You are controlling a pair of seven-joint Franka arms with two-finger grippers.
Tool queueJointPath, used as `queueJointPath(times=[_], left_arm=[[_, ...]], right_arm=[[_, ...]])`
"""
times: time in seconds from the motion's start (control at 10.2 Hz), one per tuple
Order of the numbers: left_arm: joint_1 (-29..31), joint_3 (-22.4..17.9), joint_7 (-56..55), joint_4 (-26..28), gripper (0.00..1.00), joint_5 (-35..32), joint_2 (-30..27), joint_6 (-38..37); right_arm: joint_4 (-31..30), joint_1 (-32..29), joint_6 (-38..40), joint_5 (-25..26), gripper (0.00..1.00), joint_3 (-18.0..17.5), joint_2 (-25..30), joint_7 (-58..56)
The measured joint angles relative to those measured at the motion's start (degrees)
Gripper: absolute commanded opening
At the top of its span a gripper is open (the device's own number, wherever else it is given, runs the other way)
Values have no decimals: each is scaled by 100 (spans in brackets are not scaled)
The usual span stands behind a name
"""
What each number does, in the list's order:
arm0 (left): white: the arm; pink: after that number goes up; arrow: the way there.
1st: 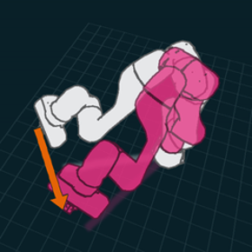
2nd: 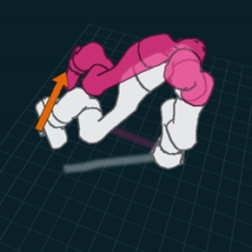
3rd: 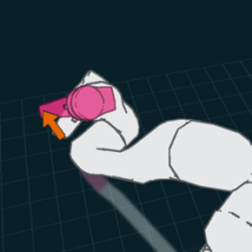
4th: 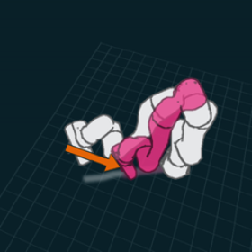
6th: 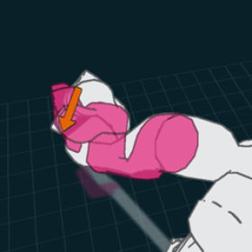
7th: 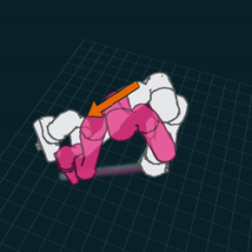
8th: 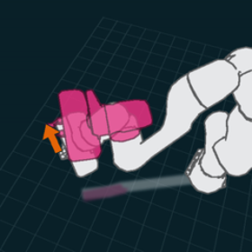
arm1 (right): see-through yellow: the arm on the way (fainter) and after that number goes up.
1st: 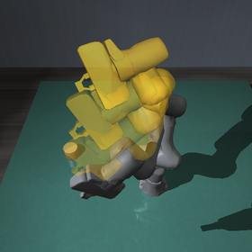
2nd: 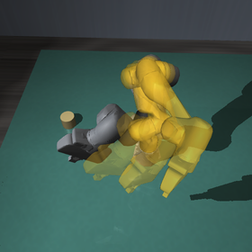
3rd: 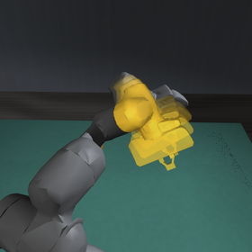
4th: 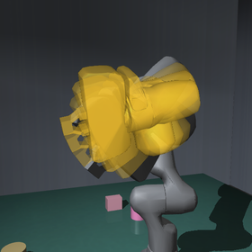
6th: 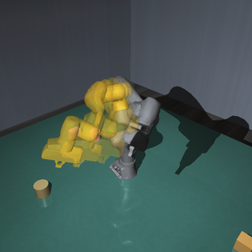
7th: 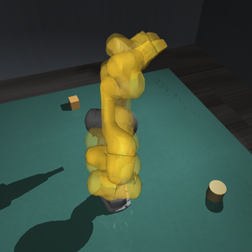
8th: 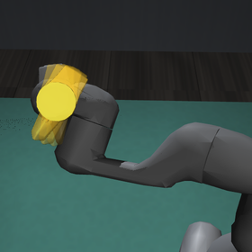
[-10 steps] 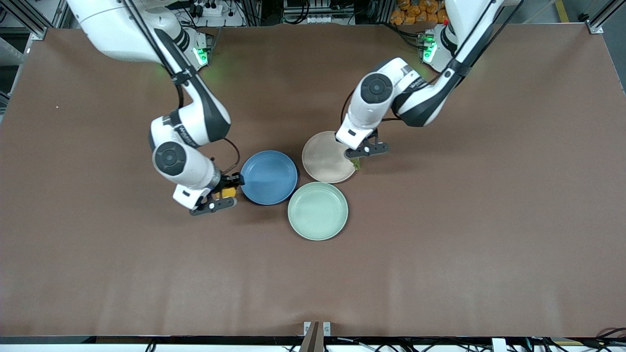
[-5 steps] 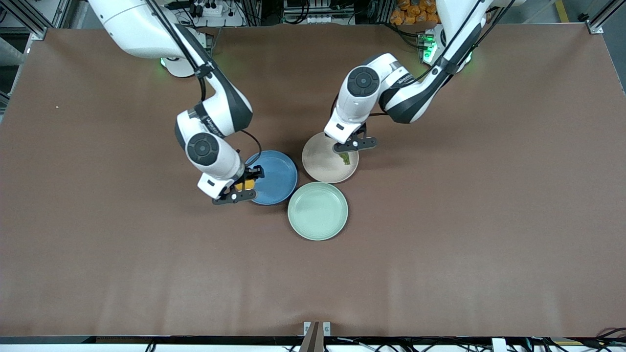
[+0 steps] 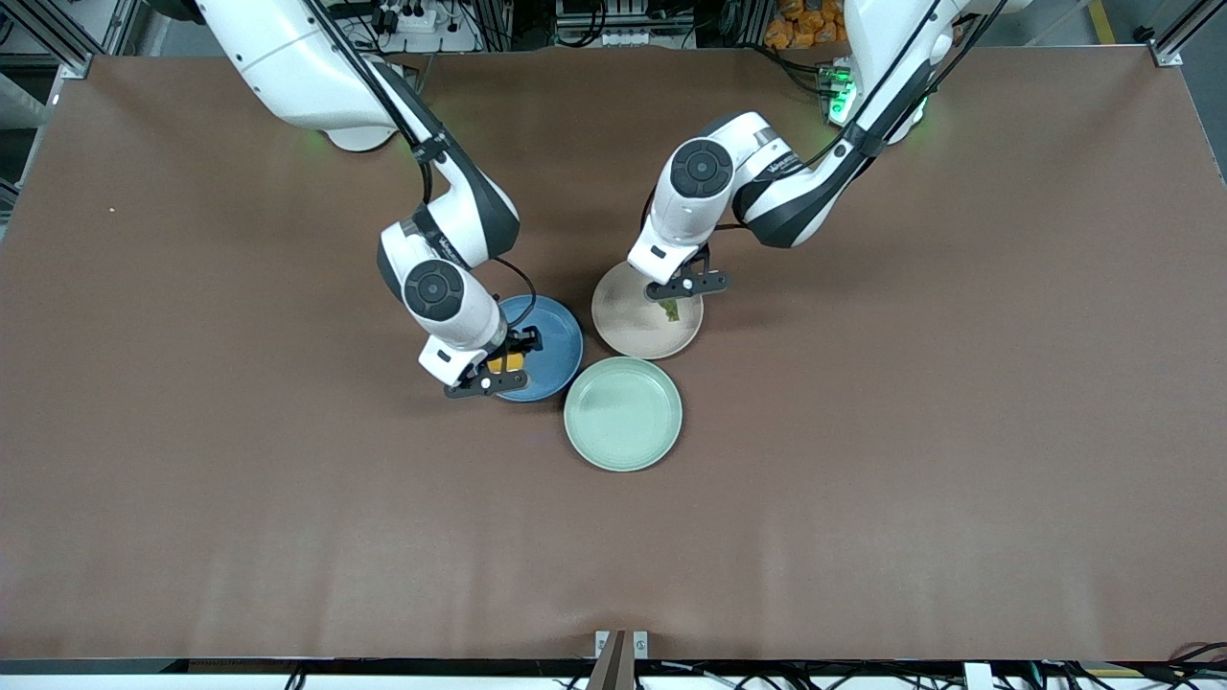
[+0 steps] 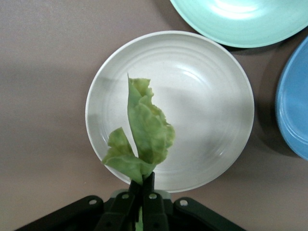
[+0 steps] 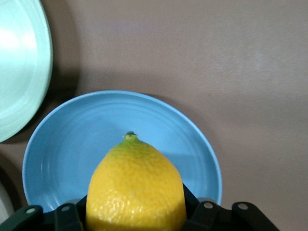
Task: Place lemon and lettuce in plates
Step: 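Open the left gripper over the beige plate, releasing the lettuce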
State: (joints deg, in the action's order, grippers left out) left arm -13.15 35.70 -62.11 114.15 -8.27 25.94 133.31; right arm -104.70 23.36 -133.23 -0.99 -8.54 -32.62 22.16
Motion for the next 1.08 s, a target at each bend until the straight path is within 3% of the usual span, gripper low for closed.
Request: queueJointPath(times=[0.1, 0.39, 0.59, 0.69, 0.89, 0.98, 1.08], left_arm=[[7, -12, 1, -9, 100, 0, 16, 0], [36, -39, 1, -34, 100, 0, 30, 0], [49, -46, 1, -68, 100, 0, 30, 0], [82, -60, 1, -100, 100, 0, 30, 0], [334, -95, 2, -156, 100, -265, 30, -1], [516, -109, 10, -160, 100, -530, 30, -2], [709, -119, 96, -162, 100, -678, 31, -3]], right_arm=[[0, 35, -55, 0, 32, 0, -57, 61], [-6, 130, -243, 0, 33, 0, -206, 207], [-7, 141, -328, 0, 42, 1, -289, 211], [-7, 141, -331, 0, 60, 2, -314, 211], [-7, 141, -337, 0, 82, 14, -363, 214], [-7, 141, -343, 0, 100, 23, -382, 216], [-7, 140, -346, 0, 100, 35, -384, 217]])
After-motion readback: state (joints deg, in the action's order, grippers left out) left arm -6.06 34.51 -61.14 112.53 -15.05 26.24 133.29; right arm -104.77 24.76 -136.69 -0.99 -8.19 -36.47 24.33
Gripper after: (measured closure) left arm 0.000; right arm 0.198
